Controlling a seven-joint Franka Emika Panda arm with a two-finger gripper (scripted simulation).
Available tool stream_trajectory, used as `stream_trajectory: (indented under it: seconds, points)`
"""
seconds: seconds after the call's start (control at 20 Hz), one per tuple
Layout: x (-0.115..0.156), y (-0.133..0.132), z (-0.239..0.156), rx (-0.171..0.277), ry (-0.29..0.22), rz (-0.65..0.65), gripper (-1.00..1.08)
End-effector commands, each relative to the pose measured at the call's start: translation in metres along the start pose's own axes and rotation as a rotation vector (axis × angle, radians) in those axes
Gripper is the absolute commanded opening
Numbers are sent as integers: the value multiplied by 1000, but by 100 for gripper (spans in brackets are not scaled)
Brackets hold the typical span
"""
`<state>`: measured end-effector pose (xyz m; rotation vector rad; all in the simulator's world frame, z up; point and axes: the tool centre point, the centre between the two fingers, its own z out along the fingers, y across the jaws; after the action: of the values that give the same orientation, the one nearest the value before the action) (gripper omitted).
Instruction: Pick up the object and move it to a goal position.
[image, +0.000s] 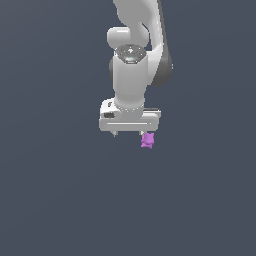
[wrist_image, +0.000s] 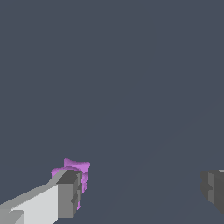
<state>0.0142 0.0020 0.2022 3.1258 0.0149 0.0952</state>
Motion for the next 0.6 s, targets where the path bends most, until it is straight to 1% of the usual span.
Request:
stream_trajectory:
  seconds: [0.0,0.4,0.55]
  points:
    - [0,0,0,0,0,0,100]
    - [4,-12,1,21,3,-14,100]
    - [6,-13,0,25,5,-18,100]
